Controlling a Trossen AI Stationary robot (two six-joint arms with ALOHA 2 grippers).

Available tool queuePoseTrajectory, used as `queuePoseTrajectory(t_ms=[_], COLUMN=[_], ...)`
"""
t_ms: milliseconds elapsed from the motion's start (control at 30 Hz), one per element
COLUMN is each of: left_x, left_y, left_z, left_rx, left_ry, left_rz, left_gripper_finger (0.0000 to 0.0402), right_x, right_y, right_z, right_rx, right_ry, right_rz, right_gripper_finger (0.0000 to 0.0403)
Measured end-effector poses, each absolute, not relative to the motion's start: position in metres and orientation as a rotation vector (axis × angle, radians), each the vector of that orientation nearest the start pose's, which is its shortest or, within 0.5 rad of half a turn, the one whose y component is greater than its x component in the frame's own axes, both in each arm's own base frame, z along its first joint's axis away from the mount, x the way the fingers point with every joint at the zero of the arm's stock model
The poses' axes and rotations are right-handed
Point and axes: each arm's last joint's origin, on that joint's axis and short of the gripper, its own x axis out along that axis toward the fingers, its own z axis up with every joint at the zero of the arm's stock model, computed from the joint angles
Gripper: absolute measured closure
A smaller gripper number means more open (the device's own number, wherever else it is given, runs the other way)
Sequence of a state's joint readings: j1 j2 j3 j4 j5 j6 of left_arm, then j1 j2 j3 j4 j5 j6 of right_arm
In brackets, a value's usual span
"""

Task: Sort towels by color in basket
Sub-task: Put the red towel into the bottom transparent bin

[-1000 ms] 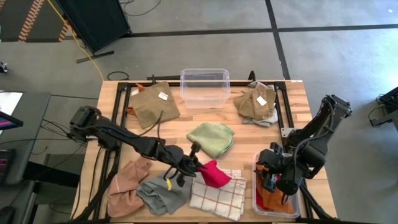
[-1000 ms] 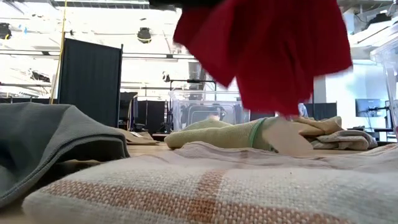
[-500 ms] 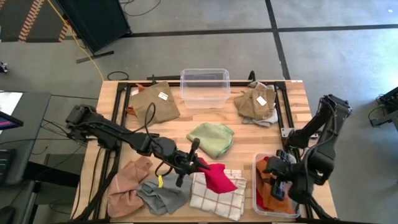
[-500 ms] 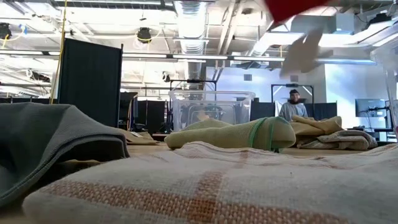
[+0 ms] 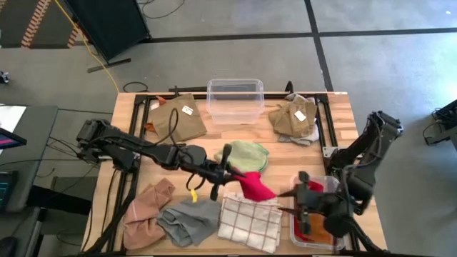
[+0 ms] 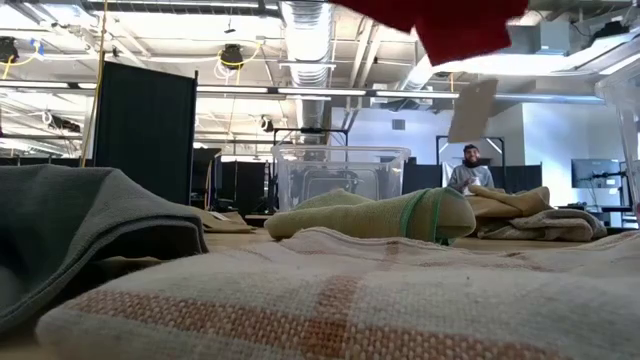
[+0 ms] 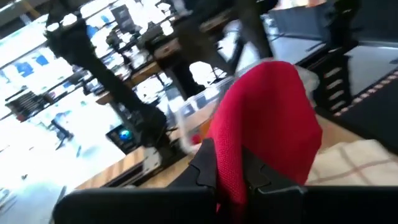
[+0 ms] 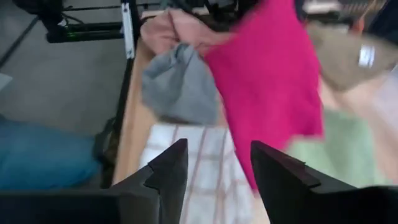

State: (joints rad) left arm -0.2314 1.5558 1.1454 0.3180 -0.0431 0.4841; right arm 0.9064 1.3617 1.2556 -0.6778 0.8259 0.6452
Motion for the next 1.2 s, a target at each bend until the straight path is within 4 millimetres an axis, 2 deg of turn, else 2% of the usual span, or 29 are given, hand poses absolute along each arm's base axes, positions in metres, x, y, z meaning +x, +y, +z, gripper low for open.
queuePoseTrajectory(t_ms=[133,333,500,800,900,1000,1200], left_x=[0.354,0.354,0.354,0.354,0.353,0.353,0.352], left_y=[-0.071,-0.066,-0.065,-0.067,-0.068,-0.068,-0.072], left_z=[0.314,0.308,0.308,0.31,0.307,0.305,0.306], left_rx=[0.487,0.482,0.483,0.489,0.488,0.484,0.483], left_ry=[0.072,0.138,0.137,0.123,0.148,0.173,0.151], left_rz=[-0.174,-0.165,-0.159,-0.157,-0.166,-0.172,-0.208], left_gripper_finger=[0.0394,0.0394,0.0394,0.0394,0.0393,0.0393,0.0393], right_x=[0.21,0.227,0.237,0.27,0.274,0.273,0.275], right_y=[0.196,0.182,0.171,0.16,0.157,0.156,0.153], right_z=[0.33,0.331,0.329,0.307,0.305,0.306,0.306], right_rx=[-0.071,-0.13,-0.148,-0.165,-0.172,-0.195,-0.208], right_ry=[0.492,0.48,0.489,0.56,0.559,0.542,0.55], right_rz=[-0.124,-0.178,-0.225,-0.253,-0.281,-0.32,-0.32], right_gripper_finger=[0.0158,0.0117,0.0111,0.0114,0.0126,0.0155,0.0267])
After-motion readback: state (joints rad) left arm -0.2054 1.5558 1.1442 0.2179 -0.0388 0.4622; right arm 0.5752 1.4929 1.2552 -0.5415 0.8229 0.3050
